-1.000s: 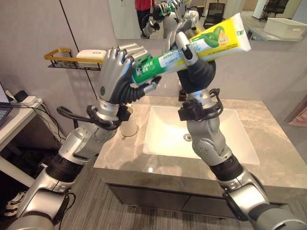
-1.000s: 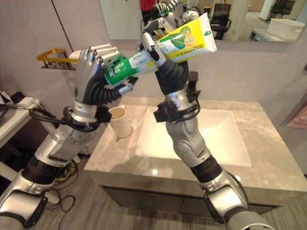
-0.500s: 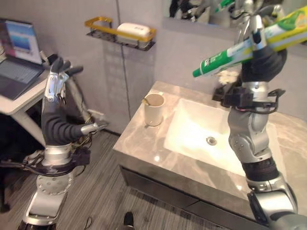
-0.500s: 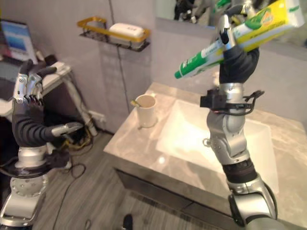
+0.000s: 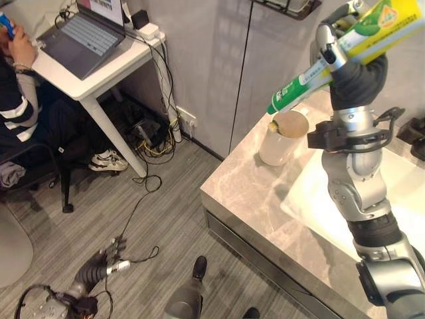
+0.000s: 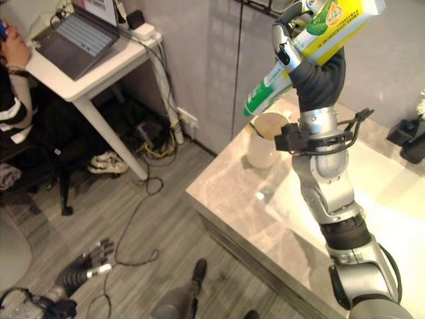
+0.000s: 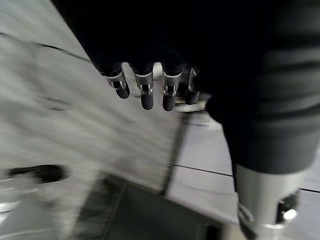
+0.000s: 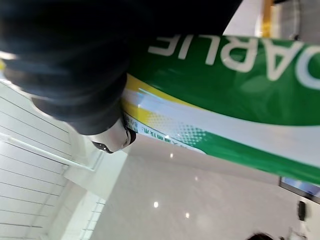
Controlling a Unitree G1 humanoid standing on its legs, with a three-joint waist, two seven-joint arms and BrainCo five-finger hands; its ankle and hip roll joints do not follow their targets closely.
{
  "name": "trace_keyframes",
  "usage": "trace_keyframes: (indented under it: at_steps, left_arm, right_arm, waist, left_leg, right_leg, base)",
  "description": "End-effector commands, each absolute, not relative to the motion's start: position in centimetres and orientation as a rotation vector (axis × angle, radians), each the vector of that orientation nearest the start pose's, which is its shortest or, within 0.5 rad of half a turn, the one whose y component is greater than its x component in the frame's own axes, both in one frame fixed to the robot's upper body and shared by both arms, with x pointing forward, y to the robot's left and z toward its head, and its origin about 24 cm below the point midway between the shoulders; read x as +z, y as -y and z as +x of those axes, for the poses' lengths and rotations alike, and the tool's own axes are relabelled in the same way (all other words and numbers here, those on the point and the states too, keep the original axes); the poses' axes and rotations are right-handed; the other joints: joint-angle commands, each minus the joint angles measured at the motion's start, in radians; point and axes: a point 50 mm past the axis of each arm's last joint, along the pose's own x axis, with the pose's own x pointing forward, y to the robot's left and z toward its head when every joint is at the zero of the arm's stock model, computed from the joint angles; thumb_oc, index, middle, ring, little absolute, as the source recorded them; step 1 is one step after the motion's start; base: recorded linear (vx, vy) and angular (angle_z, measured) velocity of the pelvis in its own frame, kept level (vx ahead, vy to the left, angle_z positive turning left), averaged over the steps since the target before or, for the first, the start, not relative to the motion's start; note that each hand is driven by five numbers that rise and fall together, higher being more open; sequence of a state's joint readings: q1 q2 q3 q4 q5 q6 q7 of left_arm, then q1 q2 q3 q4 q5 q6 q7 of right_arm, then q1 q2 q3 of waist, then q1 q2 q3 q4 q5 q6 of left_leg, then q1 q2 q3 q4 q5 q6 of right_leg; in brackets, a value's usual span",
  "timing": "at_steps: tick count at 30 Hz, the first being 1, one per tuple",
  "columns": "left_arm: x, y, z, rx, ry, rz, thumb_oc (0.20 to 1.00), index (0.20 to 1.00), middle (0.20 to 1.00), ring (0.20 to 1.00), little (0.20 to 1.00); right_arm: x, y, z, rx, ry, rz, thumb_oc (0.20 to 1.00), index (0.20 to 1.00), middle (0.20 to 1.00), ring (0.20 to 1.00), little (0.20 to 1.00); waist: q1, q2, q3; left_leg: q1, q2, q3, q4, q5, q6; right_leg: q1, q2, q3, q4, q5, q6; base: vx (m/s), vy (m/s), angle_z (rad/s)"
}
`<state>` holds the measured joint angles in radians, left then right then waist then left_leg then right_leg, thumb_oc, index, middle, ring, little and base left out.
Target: Put brush and paste in cup on sink, flatten towel.
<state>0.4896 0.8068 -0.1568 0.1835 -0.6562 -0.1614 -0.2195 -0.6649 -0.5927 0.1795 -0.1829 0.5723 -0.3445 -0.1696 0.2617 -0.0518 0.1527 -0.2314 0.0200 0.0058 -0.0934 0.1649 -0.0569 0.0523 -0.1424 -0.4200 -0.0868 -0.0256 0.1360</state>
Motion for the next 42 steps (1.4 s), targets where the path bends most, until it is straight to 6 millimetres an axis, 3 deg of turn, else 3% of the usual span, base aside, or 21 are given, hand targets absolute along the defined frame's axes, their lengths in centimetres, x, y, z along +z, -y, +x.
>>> trace_keyframes:
  at_steps: [1,10,17,19,21,22,23,25,26,27,31,33,34,35,37,39,42]
  left_arm:
    - [-2.4,-28.9,11.8,-0.172,-0.559,0.058,1.0,1.0,1.0,1.0,1.0]
    - [-4.0,-27.3,11.5,-0.195,-0.604,0.016,1.0,1.0,1.0,1.0,1.0]
    - [-4.9,-26.6,11.7,-0.18,-0.612,-0.022,1.0,1.0,1.0,1.0,1.0]
    - [-5.3,-26.7,11.7,-0.159,-0.622,-0.021,1.0,1.0,1.0,1.0,1.0]
    - [-5.5,-27.0,12.4,-0.161,-0.625,0.017,1.0,1.0,1.0,1.0,1.0]
    - [-5.5,-26.8,13.0,-0.187,-0.621,0.046,1.0,1.0,1.0,1.0,1.0]
    - [-5.5,-26.4,13.3,-0.196,-0.609,0.044,1.0,1.0,1.0,1.0,1.0]
    - [-5.6,-25.8,13.6,-0.202,-0.597,0.037,1.0,1.0,1.0,1.0,1.0]
    - [-5.9,-25.6,14.0,-0.215,-0.607,0.059,1.0,1.0,1.0,1.0,1.0]
    - [-6.1,-25.4,14.0,-0.21,-0.611,0.051,1.0,1.0,1.0,1.0,1.0]
    - [-6.9,-24.1,13.6,-0.262,-0.634,0.059,1.0,1.0,1.0,1.0,1.0]
    - [-6.8,-23.9,13.8,-0.27,-0.626,0.082,1.0,1.0,1.0,1.0,1.0]
    - [-6.6,-24.0,14.0,-0.274,-0.619,0.078,1.0,1.0,1.0,1.0,1.0]
    - [-6.6,-24.0,14.0,-0.275,-0.617,0.073,1.0,1.0,1.0,1.0,1.0]
    - [-6.5,-24.0,13.9,-0.281,-0.615,0.088,1.0,1.0,1.0,1.0,1.0]
    - [-6.7,-24.4,13.3,-0.266,-0.631,0.087,1.0,1.0,1.0,1.0,1.0]
    - [-6.5,-24.7,13.1,-0.276,-0.635,0.11,1.0,1.0,1.0,1.0,1.0]
  right_arm:
    - [32.7,15.9,26.1,0.311,1.195,0.078,0.2,0.2,0.2,0.2,0.2]
    - [34.8,14.0,25.8,0.385,1.246,0.096,0.2,0.2,0.2,0.2,0.2]
    - [34.7,11.5,25.7,0.498,1.23,0.12,0.2,0.2,0.2,0.2,0.2]
    - [34.2,11.1,26.1,0.51,1.2,0.106,0.2,0.2,0.2,0.2,0.2]
    - [33.7,11.6,26.4,0.482,1.18,0.057,0.2,0.2,0.2,0.2,0.2]
    - [33.8,11.9,26.3,0.463,1.187,0.016,0.2,0.2,0.2,0.2,0.2]
    - [33.8,12.1,26.4,0.456,1.184,0.014,0.2,0.2,0.2,0.2,0.2]
    - [33.6,12.2,26.7,0.456,1.165,0.044,0.2,0.2,0.2,0.2,0.2]
    - [33.2,12.8,26.5,0.457,1.157,0.029,0.2,0.2,0.2,0.2,0.2]
    - [33.1,13.1,26.4,0.455,1.15,0.021,0.2,0.2,0.2,0.2,0.2]
    - [33.3,13.4,27.0,0.452,1.126,0.018,0.2,0.2,0.2,0.2,0.2]
    - [33.5,13.3,27.3,0.453,1.116,0.001,0.2,0.2,0.2,0.2,0.2]
    - [33.6,13.5,27.1,0.452,1.119,-0.029,0.2,0.2,0.2,0.2,0.2]
    - [33.4,13.3,27.2,0.457,1.105,-0.04,0.2,0.2,0.2,0.2,0.2]
    - [33.6,13.1,27.0,0.459,1.119,-0.051,0.2,0.2,0.2,0.2,0.2]
    - [33.4,13.3,27.2,0.442,1.109,-0.048,0.2,0.2,0.2,0.2,0.2]
    - [32.5,13.4,27.9,0.432,1.064,-0.03,0.2,0.2,0.2,0.2,0.2]
  waist:
    - [-0.011,-0.017,-0.043]
    - [-0.046,-0.03,-0.062]
    - [-0.062,-0.026,-0.079]
    - [-0.071,-0.019,-0.068]
    - [-0.098,-0.003,-0.049]
    - [-0.116,0.005,-0.041]
    - [-0.118,0.008,-0.042]
    - [-0.108,0.0,-0.043]
    - [-0.121,-0.008,-0.043]
    - [-0.124,-0.009,-0.045]
    - [-0.134,-0.004,-0.033]
    - [-0.131,0.0,-0.014]
    - [-0.147,-0.017,-0.005]
    - [-0.142,-0.028,-0.001]
    - [-0.145,-0.038,-0.009]
    - [-0.159,-0.019,-0.032]
    - [-0.167,-0.009,-0.056]
  left_leg:
    - [0.066,0.067,0.049,0.006,-0.047,-0.064]
    - [0.102,0.08,0.094,0.006,-0.061,-0.059]
    - [0.161,0.097,0.131,0.006,-0.073,-0.054]
    - [0.183,0.109,0.131,0.006,-0.07,-0.047]
    - [0.187,0.12,0.092,0.006,-0.062,-0.037]
    - [0.181,0.121,0.072,0.006,-0.054,-0.033]
    - [0.175,0.126,0.068,0.006,-0.047,-0.036]
    - [0.165,0.137,0.065,0.006,-0.031,-0.055]
    - [0.126,0.168,0.041,0.006,0.017,-0.087]
    - [0.116,0.179,0.026,0.006,0.026,-0.097]
    - [0.094,0.217,0.021,0.012,0.073,-0.116]
    - [0.075,0.204,0.033,0.062,0.072,-0.109]
    - [0.058,0.176,0.108,0.182,0.0,-0.072]
    - [0.069,0.124,0.084,0.256,-0.064,-0.047]
    - [0.083,0.058,0.073,0.278,-0.14,-0.017]
    - [0.153,0.04,0.088,0.177,-0.143,0.005]
    - [0.182,0.015,0.079,0.104,-0.134,0.013]
  right_leg:
    - [-0.069,-0.109,0.036,0.0,0.166,0.081]
    - [-0.081,-0.102,0.086,0.0,0.18,0.081]
    - [-0.061,-0.085,0.127,0.0,0.176,0.068]
    - [-0.055,-0.063,0.161,0.05,0.156,0.052]
    - [-0.073,-0.028,0.27,0.153,0.072,0.042]
    - [-0.08,0.002,0.355,0.189,0.028,0.041]
    - [-0.087,0.011,0.382,0.195,0.013,0.035]
    - [-0.063,0.018,0.366,0.149,0.003,0.007]
    - [-0.041,0.07,0.379,0.115,-0.006,-0.014]
    - [-0.033,0.084,0.361,0.101,-0.004,-0.019]
    - [0.023,0.127,0.325,0.021,0.019,-0.046]
    - [0.027,0.121,0.318,0.01,0.031,-0.055]
    - [0.008,0.101,0.308,0.015,0.047,-0.064]
    - [-0.005,0.095,0.315,0.019,0.058,-0.07]
    - [-0.009,0.086,0.32,0.012,0.066,-0.073]
    - [-0.019,0.101,0.318,0.019,0.063,-0.063]
    - [-0.029,0.082,0.309,0.012,0.08,-0.045]
  base:
    - [0.01,0.043,-0.1]
    - [0.0,0.029,-0.2]
    - [-0.03,-0.012,-0.23]
    - [-0.07,-0.084,-0.23]
    - [-0.09,-0.082,-0.04]
    - [-0.12,-0.052,0.25]
    - [-0.14,-0.078,0.66]
    - [-0.17,-0.255,0.59]
    - [-0.16,-0.412,0.2]
    - [-0.14,-0.432,0.47]
    - [-0.1,-0.208,0.77]
    - [-0.2,-0.066,0.21]
    - [-0.26,-0.069,0.02]
    - [-0.23,-0.052,0.01]
    - [-0.06,0.03,0.08]
    - [0.04,0.144,0.21]
    - [0.05,0.149,0.22]
